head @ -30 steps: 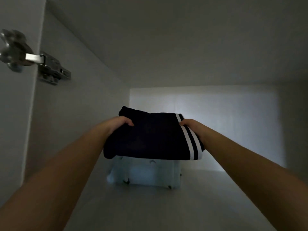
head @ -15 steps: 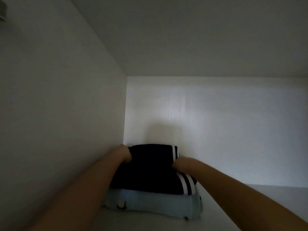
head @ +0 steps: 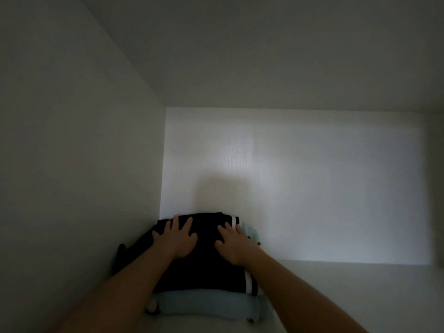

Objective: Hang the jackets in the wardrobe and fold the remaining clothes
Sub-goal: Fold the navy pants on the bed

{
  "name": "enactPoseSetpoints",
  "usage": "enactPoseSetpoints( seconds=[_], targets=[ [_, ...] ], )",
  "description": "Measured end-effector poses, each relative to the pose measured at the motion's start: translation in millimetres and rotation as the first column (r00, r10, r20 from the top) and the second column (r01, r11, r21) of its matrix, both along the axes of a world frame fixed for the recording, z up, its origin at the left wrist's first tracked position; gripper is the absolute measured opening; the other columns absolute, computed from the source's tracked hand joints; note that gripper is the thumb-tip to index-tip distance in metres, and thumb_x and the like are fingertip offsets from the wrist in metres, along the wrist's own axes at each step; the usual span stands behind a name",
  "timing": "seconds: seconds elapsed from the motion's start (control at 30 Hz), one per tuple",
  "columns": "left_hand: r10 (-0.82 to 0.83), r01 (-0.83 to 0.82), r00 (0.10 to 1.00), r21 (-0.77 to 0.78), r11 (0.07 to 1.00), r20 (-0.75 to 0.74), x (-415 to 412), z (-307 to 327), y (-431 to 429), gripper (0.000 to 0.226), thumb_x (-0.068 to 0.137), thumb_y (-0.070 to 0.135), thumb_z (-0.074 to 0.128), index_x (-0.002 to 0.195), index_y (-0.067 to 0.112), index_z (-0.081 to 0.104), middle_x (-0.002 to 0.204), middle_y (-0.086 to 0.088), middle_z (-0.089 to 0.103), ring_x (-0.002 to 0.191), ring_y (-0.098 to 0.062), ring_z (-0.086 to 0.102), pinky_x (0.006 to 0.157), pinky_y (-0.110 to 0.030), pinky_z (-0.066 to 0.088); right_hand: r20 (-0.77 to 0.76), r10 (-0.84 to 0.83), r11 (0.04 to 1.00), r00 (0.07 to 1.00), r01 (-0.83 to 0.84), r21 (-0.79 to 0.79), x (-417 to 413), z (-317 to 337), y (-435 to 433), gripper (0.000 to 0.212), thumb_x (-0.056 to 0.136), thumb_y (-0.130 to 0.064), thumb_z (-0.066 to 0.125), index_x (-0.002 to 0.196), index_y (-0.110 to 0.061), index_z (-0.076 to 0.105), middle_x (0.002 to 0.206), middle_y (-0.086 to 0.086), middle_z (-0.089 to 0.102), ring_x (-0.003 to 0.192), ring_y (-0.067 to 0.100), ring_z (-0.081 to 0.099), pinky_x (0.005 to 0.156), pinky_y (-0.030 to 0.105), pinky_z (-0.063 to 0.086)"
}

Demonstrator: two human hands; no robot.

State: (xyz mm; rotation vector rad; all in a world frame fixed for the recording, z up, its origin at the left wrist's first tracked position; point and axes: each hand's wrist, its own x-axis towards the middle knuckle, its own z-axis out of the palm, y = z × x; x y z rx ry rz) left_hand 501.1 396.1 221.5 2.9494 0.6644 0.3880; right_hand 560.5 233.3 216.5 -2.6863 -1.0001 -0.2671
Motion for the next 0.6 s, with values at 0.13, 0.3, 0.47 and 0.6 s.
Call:
enactPoseSetpoints(
  seconds=[0.13, 0.3, 0.47, 0.6],
  targets=[
    [-0.049, -0.048, 0.981, 0.476, 0.878, 0.188, -31, 16, -35, 0.039, 0.096, 0.028, 0.037, 0.132, 0.015, 0.041, 0.135, -0.009, 0.046, 0.121, -0.026, 0.045, 0.1, -0.041, 0.034, -0.014, 0.069, 0.988, 0.998, -0.067, 0.136, -48, 0, -43, 0.053, 0.097, -0.046, 0.03, 0.135, -0.013, 0.045, 0.136, 0.009, 0.044, 0.128, 0.032, 0.039, 0.106, 0.05, 0.034],
    [-0.451, 0.132, 0.826, 0.662, 0.738, 0.339, -75, 42, -116, 0.018, 0.068, 0.007, 0.071, 0.085, 0.005, 0.064, 0.078, -0.01, 0.062, 0.067, -0.026, 0.058, 0.061, -0.032, 0.042, 0.291, -0.017, 0.997, 0.956, -0.007, 0.08, -140, 10, -170, 0.049, 0.1, -0.043, 0.036, 0.144, -0.022, 0.035, 0.149, 0.001, 0.036, 0.133, 0.023, 0.037, 0.108, 0.04, 0.032],
    [-0.725, 0.419, 0.551, 0.614, 0.669, 0.413, -154, 44, -282, 0.008, 0.07, 0.007, 0.068, 0.076, 0.005, 0.062, 0.068, -0.009, 0.06, 0.057, -0.03, 0.057, 0.049, -0.032, 0.042, 0.494, -0.183, 0.981, 0.85, 0.192, 0.033, -269, 11, -336, 0.045, 0.097, -0.037, 0.041, 0.14, -0.024, 0.039, 0.143, -0.003, 0.044, 0.126, 0.019, 0.046, 0.103, 0.035, 0.036],
    [-0.814, 0.678, 0.317, 0.484, 0.553, 0.487, -265, 13, -430, 0.031, 0.082, 0.034, 0.039, 0.099, 0.02, 0.062, 0.095, 0.005, 0.066, 0.085, -0.023, 0.062, 0.067, -0.031, 0.046, 0.541, -0.371, 0.921, 0.755, 0.375, 0.109, -401, -13, -473, 0.042, 0.088, -0.037, 0.04, 0.125, -0.021, 0.053, 0.126, 0.001, 0.057, 0.109, 0.025, 0.058, 0.089, 0.037, 0.047]
  ],
)
